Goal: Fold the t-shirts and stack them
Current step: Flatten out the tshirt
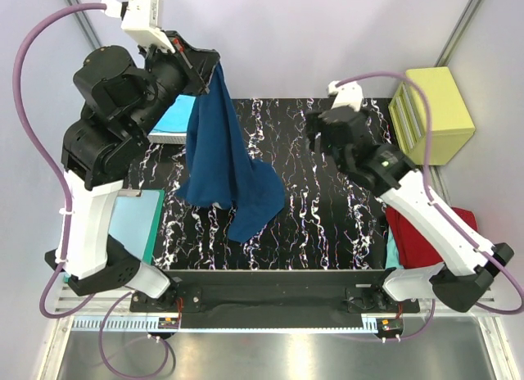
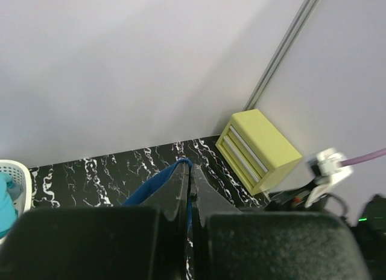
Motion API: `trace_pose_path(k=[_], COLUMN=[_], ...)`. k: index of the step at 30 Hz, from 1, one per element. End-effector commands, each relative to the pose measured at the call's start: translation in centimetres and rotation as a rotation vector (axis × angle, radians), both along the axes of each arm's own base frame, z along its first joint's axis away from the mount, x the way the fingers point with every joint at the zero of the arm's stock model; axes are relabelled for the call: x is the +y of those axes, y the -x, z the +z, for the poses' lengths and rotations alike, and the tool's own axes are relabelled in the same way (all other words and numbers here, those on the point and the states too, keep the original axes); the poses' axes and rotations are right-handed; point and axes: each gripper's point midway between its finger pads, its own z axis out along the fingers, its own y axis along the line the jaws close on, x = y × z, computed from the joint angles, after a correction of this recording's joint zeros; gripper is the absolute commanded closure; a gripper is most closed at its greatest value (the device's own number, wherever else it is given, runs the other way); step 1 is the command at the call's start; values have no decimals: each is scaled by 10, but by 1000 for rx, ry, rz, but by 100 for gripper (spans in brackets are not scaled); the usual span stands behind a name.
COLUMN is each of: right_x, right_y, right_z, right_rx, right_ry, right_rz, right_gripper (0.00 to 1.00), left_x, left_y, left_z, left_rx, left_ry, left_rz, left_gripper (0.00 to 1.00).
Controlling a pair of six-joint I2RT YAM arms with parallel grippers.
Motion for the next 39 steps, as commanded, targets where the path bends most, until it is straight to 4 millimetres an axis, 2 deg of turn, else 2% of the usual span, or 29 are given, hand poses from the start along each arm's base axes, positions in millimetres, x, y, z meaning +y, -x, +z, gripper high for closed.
trace_pose_path(k=[1,3,4,5,7,8,14,18,20,25,28,33,34,39], right_x=[30,36,39,47,49,54,56,61,64,74,80,100,104,142], right_y=[24,35,43,54,66,75,109,129,134,135,131,121,118,119], right_z=[-64,-82,-99,-106,-127,-129,-157,-187,-201,-223,-235,-243,-249,-262], right_rx=[152,178,208,217,258,266,332,407,441,472,482,470,477,514], right_ry=[-54,-25,1,20,39,35,47,73,84,97,130,143,155,120], right_rz=[87,108,119,151,160,186,240,278,288,301,312,334,335,436], right_gripper=[8,8,8,8,8,8,8,8,8,8,7,7,7,12], left_x=[17,17,17,18,18,18,22,27,36,64,76,84,81,77], left_y=[6,2,1,-1,-2,-4,-9,-12,-11,2,10,14,11,11], left_z=[10,-3,-7,-13,-17,-19,-19,-17,-10,11,14,1,-8,-16], left_rx=[-27,5,12,24,34,35,25,18,1,-50,-58,-29,-12,6], left_ry=[-1,-29,-36,-49,-59,-67,-93,-102,-93,-69,-64,-77,-93,-107], left_rz=[60,74,78,85,92,96,128,158,196,280,309,329,325,310], left_gripper=[100,100,100,100,100,100,100,100,100,100,100,100,100,100])
